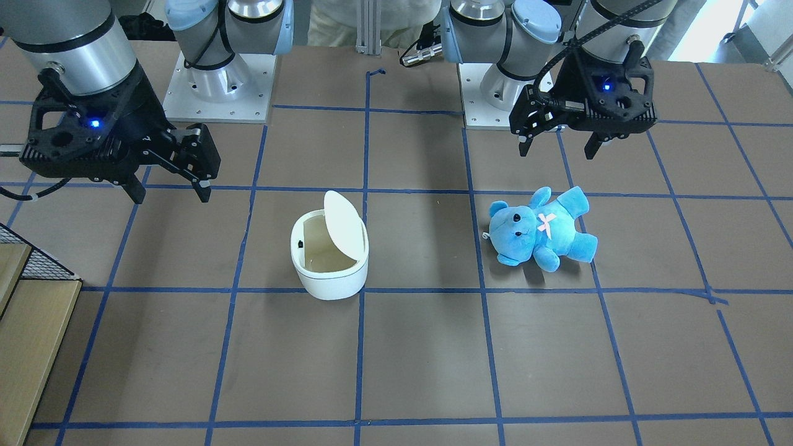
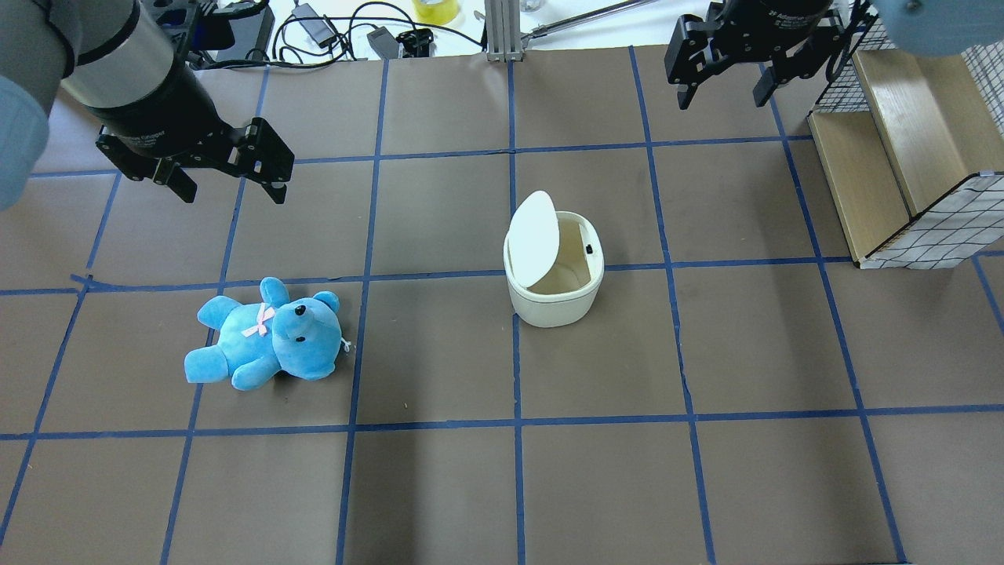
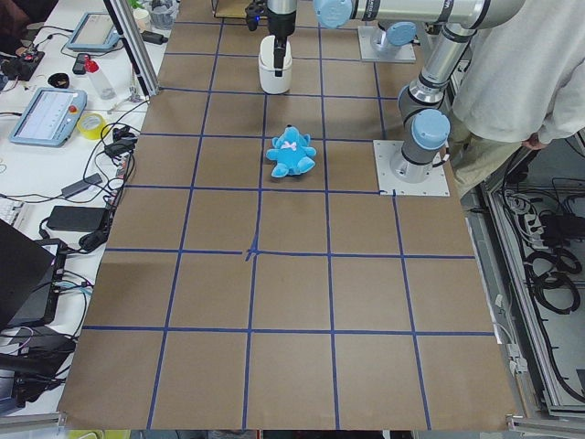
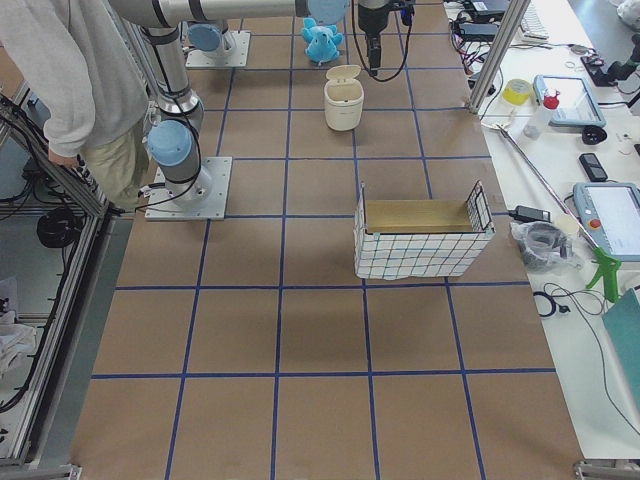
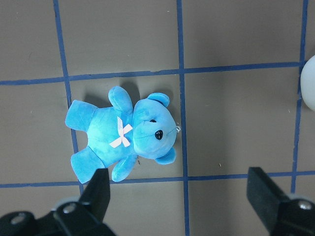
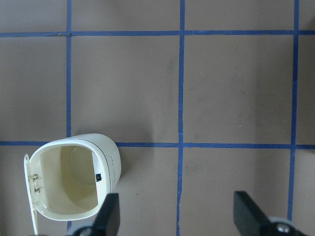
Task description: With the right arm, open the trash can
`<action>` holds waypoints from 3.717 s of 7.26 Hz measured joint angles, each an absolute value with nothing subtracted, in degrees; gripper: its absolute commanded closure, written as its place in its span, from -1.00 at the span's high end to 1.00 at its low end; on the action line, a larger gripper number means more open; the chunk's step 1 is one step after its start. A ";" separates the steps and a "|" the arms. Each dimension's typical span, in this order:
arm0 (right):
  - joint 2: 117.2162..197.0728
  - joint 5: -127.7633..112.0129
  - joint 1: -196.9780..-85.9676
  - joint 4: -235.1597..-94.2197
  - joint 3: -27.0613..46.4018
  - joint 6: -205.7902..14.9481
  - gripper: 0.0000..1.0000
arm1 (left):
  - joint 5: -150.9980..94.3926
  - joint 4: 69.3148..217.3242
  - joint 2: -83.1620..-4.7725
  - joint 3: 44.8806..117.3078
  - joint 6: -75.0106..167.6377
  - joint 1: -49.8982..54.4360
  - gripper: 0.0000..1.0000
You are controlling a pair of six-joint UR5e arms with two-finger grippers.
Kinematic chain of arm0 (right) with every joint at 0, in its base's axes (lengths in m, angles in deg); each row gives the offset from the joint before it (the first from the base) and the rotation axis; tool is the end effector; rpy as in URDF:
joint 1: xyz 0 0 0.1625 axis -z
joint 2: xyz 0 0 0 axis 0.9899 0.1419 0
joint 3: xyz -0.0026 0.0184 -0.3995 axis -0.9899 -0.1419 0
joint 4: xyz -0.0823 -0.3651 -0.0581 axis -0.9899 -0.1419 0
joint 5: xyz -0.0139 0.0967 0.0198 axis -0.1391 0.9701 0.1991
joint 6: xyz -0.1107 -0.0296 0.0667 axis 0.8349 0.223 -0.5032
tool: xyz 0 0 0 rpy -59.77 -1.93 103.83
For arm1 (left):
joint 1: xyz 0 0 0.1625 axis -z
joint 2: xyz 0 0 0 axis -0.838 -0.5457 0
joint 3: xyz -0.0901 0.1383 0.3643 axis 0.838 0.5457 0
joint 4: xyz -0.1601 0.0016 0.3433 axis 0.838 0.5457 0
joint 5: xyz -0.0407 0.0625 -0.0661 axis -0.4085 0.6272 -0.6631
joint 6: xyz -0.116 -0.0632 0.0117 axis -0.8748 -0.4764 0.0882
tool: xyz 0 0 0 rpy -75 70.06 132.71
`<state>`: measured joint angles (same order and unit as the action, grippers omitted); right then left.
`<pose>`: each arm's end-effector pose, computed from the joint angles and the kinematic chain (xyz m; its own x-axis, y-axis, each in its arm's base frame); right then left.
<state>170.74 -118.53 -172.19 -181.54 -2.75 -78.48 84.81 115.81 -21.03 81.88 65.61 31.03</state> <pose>0.1419 -0.5132 0.4575 -0.9990 -0.0183 -0.0402 -0.0136 0.9934 -0.1137 -0.1140 -0.4415 0.4440 -0.9986 0.0426 -0.0314 0.0440 0.9979 -0.0469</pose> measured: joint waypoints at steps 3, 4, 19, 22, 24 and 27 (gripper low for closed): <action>171.19 -119.62 -172.19 -181.39 -3.18 -78.64 0.71 | 84.81 115.81 -21.03 81.88 65.61 30.98 1.00; 171.85 -120.33 -172.19 -181.14 -3.19 -78.85 0.71 | 84.81 115.81 -21.03 81.88 65.62 30.99 1.00; 172.41 -122.05 -171.75 -178.38 -2.64 -79.01 0.70 | 84.81 115.81 -21.03 81.88 65.61 30.96 1.00; 172.41 -122.04 -171.71 -178.38 -2.64 -79.01 0.70 | 84.81 115.81 -21.03 81.88 65.61 30.97 1.00; 172.41 -121.47 -171.71 -178.48 -2.66 -79.20 0.68 | 84.81 115.81 -21.03 81.88 65.61 30.96 1.00; 172.41 -118.72 -171.75 -178.66 -2.58 -79.84 0.68 | 84.81 115.81 -21.03 81.88 65.61 30.98 1.00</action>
<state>172.41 -118.72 -171.75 -178.66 -2.58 -79.84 84.81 115.81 -21.03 81.88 65.61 30.98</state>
